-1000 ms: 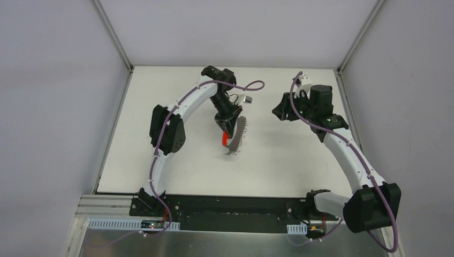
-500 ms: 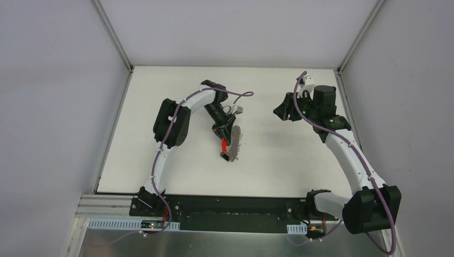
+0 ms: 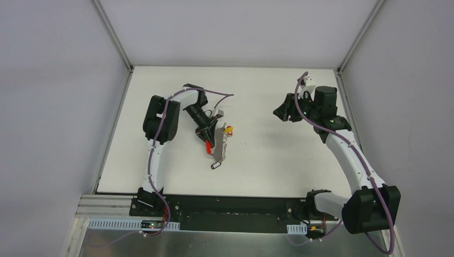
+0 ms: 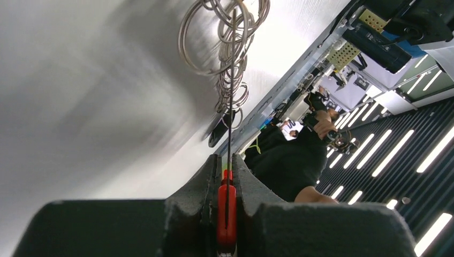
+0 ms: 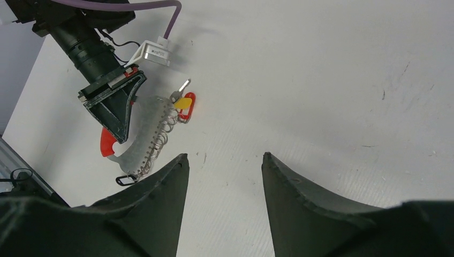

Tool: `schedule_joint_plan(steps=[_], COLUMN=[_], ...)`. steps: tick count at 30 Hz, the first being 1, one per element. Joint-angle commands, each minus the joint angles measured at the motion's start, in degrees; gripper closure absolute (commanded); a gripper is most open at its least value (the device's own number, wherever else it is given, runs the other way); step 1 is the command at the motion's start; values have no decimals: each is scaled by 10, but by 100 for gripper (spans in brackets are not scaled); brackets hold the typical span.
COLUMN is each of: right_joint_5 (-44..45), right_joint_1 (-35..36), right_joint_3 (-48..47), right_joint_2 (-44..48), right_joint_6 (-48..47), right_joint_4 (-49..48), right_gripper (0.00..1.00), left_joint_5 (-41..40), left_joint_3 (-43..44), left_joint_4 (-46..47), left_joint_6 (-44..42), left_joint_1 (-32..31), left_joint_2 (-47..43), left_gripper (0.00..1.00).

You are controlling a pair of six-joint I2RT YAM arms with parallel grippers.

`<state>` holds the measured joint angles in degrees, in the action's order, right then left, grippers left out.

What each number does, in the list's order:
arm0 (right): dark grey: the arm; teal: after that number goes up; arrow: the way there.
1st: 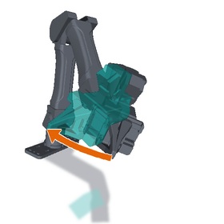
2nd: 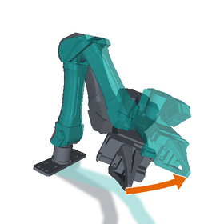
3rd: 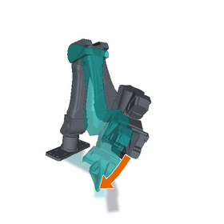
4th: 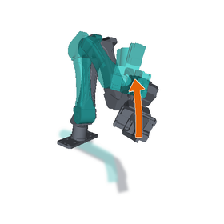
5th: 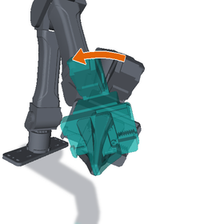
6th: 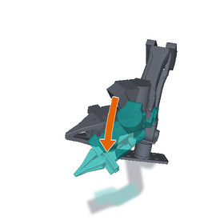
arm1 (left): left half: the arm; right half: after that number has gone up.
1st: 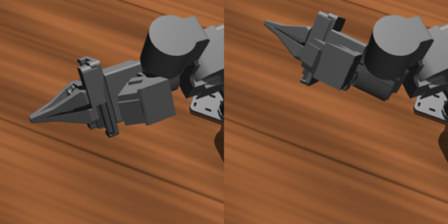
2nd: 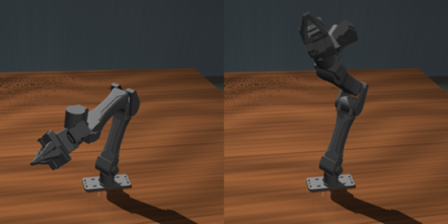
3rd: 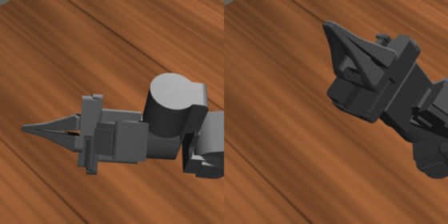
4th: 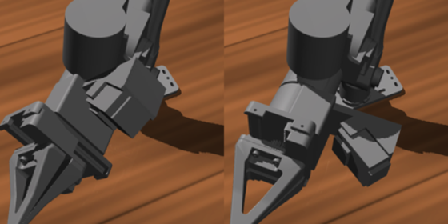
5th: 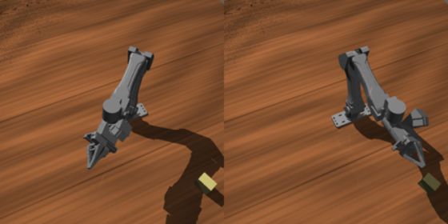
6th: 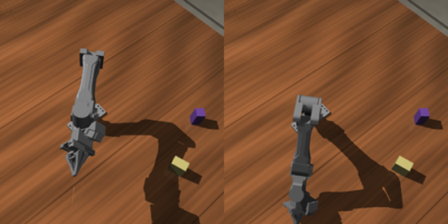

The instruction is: Put the keys on the keyring

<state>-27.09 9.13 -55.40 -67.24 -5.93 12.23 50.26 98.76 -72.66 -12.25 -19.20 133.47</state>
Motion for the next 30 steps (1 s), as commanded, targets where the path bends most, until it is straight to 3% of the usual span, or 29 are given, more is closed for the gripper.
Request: schedule_joint_plan(steps=[1, 9, 21, 30], right_joint_5=[-16, -22, -31, -35], right_joint_1=[-5, -8, -9, -9], right_joint_3=[1, 2, -4, -7], right_joint_2=[0, -4, -17, -17], right_joint_6=[11, 11, 11, 10], right_joint_4=[-22, -23, -22, -21], right_gripper=[44, 44, 43, 43], left_joint_5=[-17, -27, -73, -124], left_joint_3=[-17, -44, -66, -72], left_joint_4=[-21, -18, -7, 5], left_joint_6=[-43, -48, -49, -46], left_joint_1=[27, 71, 96, 104], left_joint_2=[-52, -69, -69, -99], left_gripper=[100, 100, 84, 57])
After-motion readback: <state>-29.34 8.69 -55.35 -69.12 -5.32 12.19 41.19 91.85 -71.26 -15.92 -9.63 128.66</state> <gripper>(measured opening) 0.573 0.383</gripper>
